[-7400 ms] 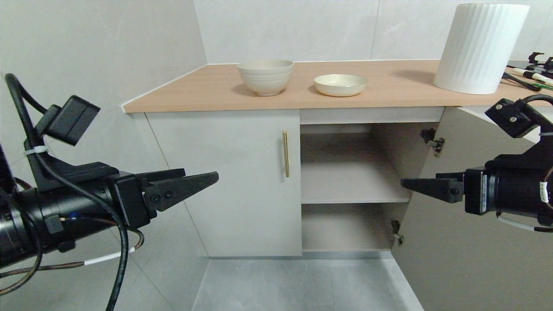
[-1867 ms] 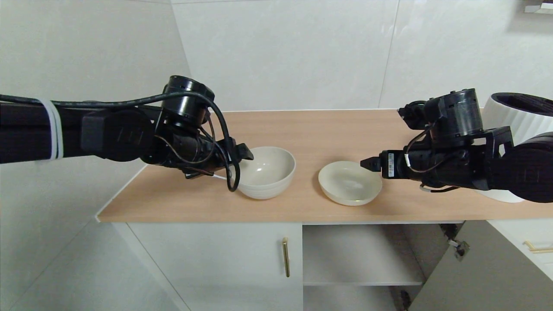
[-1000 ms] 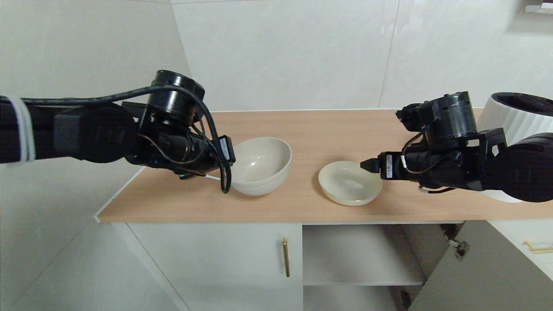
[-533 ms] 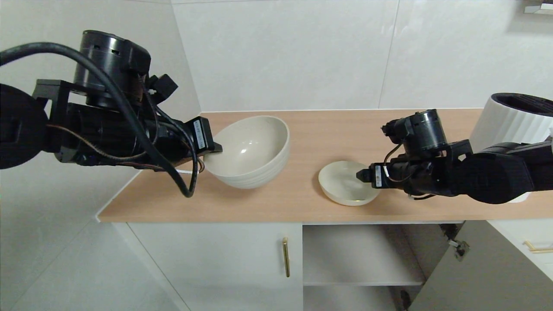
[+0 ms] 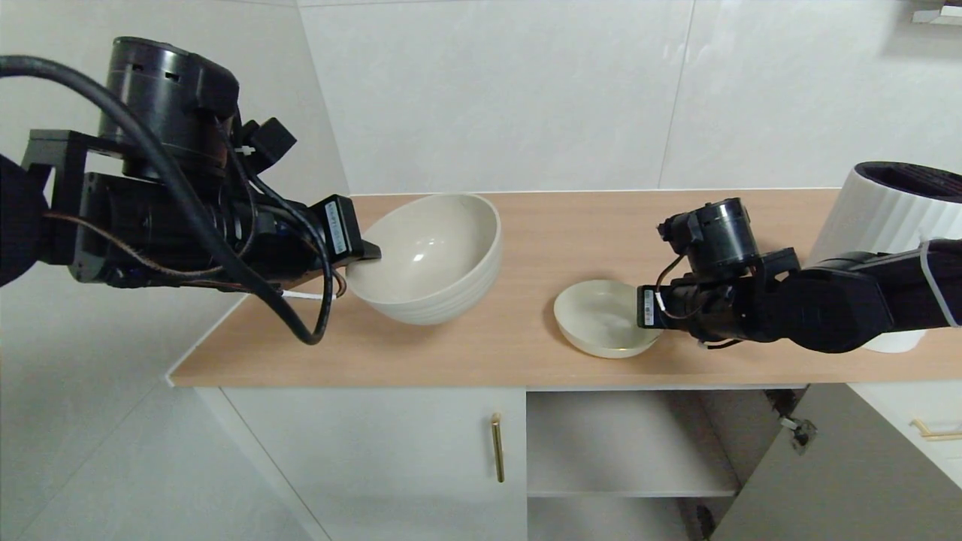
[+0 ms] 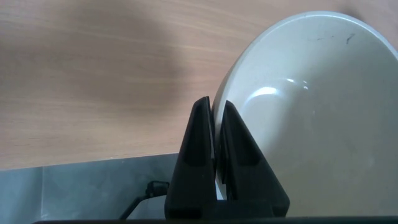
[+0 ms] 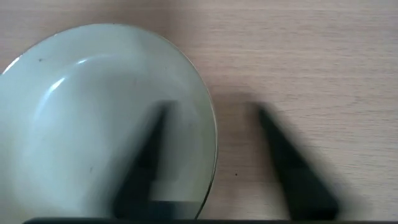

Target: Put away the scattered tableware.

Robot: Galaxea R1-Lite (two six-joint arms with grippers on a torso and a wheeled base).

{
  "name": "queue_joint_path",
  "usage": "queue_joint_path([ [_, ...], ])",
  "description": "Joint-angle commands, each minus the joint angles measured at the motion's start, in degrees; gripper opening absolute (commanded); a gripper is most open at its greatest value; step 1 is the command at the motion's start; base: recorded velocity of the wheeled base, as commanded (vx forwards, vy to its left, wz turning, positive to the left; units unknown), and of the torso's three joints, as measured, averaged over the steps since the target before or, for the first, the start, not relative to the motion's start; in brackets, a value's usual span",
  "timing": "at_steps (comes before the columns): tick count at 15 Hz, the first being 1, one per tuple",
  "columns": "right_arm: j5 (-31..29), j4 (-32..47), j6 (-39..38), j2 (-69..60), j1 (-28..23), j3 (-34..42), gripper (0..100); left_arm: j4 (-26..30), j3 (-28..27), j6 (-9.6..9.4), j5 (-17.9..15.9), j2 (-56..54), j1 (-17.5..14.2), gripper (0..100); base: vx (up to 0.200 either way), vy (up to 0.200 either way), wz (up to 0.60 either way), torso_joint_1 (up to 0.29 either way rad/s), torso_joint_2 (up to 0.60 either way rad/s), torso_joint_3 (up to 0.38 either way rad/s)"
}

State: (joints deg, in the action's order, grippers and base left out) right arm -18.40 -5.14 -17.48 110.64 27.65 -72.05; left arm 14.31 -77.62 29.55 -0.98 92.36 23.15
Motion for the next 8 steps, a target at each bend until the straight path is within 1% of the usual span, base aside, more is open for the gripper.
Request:
queue_joint_path([
  [1,0.29,0.05,-0.45,-0.78,0.13,-0.02,0,0.01,0.1,-0.02,0.01,-0.69,0.49,0,0.0,0.0,0.0,0.0,0.0,0.0],
  [4,1.7,1.8,-1.42,-3.24,0.3,0.06,0,0.1,0.8,-0.02,0.18,-1.48,0.76,0,0.0,0.0,0.0,0.0,0.0,0.0],
  [5,7.94,5.23,-3.44,-7.55,0.3,0.06,0,0.1,2.82,0.07,0.45,-2.97,0.76,0,0.0,0.0,0.0,0.0,0.0,0.0],
  [7,14.79,10.68,-4.49,-13.43,0.21,0.24,0,0.1,6.07,-0.02,0.27,-5.7,0.84,0,0.0,0.0,0.0,0.0,0.0,0.0],
  [8,15.85,12.88,-4.49,-16.25,0.04,1.12,0,0.1,7.57,-0.02,0.27,-6.75,0.84,0,0.0,0.0,0.0,0.0,0.0,0.0],
])
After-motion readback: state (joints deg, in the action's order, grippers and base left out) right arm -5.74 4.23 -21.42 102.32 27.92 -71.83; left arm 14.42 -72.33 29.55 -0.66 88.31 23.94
